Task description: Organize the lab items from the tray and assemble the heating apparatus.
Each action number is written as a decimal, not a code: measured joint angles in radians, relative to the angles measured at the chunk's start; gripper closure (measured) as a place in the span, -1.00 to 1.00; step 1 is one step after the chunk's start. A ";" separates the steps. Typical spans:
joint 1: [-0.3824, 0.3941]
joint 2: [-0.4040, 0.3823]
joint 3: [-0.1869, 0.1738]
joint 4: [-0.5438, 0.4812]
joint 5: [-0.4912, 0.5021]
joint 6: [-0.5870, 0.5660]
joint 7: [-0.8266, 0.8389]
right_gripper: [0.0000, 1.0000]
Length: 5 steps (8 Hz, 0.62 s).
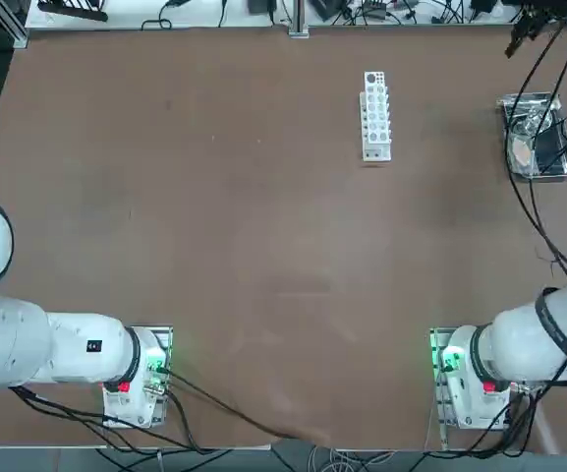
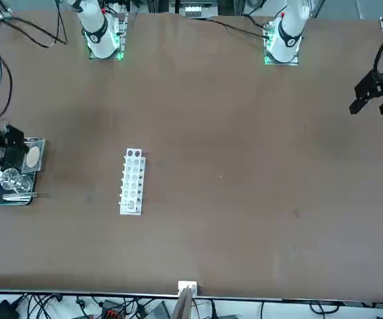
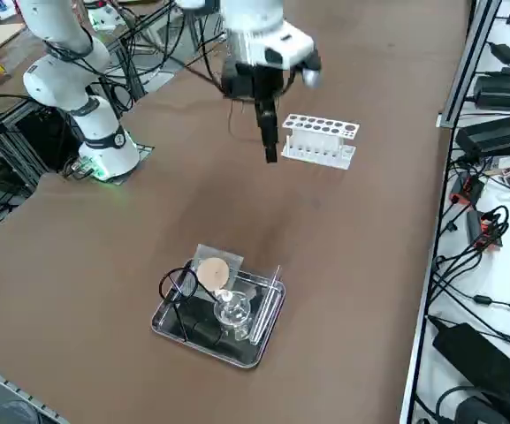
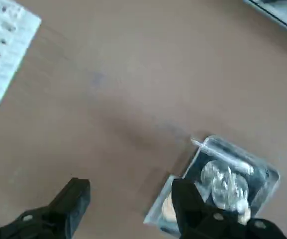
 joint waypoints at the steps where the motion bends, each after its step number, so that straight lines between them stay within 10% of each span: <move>1: -0.001 0.040 0.001 0.000 0.009 0.039 -0.103 -1.00; 5: -0.070 0.166 0.000 0.000 0.027 0.183 -0.585 -1.00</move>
